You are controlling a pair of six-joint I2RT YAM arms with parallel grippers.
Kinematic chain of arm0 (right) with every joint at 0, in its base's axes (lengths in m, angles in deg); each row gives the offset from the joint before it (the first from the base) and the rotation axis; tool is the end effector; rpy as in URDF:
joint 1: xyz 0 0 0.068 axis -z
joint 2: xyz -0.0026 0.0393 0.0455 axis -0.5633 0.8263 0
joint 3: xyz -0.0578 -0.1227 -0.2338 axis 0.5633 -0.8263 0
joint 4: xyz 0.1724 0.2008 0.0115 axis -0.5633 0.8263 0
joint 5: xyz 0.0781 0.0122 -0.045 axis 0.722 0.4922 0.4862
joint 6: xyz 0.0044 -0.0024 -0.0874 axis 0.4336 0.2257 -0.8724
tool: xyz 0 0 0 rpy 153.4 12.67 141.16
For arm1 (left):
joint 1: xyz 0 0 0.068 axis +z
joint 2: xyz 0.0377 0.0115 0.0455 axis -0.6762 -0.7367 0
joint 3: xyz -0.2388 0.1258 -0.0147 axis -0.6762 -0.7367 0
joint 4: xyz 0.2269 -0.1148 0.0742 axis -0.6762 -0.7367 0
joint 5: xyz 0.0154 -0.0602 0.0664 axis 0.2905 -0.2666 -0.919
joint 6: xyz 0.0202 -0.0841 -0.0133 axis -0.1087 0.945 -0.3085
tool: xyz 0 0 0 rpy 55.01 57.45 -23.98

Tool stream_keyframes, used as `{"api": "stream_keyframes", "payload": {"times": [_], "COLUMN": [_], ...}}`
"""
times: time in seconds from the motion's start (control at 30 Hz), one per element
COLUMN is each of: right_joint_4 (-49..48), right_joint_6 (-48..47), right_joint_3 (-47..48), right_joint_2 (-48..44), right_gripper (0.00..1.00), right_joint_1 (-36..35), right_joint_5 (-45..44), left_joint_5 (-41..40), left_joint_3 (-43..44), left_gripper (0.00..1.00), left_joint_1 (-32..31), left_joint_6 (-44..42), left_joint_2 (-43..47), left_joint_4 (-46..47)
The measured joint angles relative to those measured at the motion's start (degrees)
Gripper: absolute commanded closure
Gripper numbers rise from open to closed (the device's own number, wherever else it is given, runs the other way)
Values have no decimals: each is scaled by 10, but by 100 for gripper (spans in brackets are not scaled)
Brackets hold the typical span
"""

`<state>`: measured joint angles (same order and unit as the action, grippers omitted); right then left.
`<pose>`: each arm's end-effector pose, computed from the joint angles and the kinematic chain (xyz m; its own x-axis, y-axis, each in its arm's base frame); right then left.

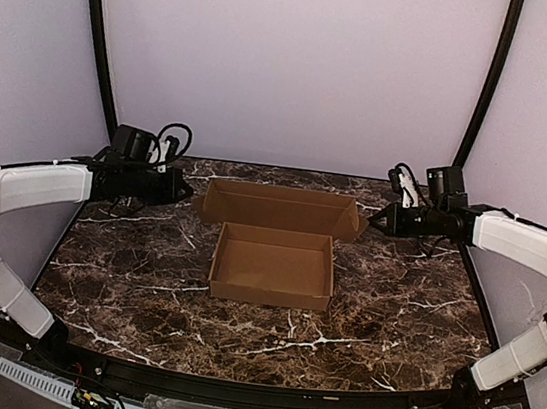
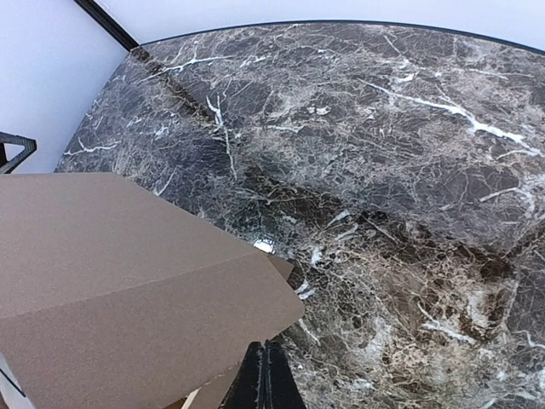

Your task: Fold the paper box

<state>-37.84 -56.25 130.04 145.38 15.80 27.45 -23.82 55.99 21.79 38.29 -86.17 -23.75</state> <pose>0.3184 0.1399 0.2258 -0.7077 -0.0200 -0.7063 -0.4454 0.7886 0.4239 0.3343 -0.1477 0.2379 -0.6671 -0.1948 -0.7191 0.2863 0.8241 -0.4888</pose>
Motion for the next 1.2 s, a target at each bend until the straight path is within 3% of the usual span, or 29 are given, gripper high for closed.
{"api": "stream_keyframes", "payload": {"times": [0.57,0.8,0.93,1.07,1.2], "right_joint_4": [-19,-18,-17,-6,13], "right_joint_6": [24,52,63,57,42], "right_joint_3": [19,19,19,19,15], "right_joint_2": [47,54,53,41,20], "right_gripper": [100,100,96,88,81], "right_joint_1": [-56,-69,-70,-70,-70], "right_joint_5": [5,-15,-43,-87,-123], "left_joint_5": [148,156,139,100,53], "left_joint_3": [11,-9,-16,-16,-16], "left_gripper": [99,99,90,69,62], "left_joint_1": [-3,-20,-23,-23,-23], "left_joint_6": [3,14,19,16,5], "left_joint_2": [-36,-36,-36,-22,7], "left_joint_4": [25,25,15,-12,-45]}}
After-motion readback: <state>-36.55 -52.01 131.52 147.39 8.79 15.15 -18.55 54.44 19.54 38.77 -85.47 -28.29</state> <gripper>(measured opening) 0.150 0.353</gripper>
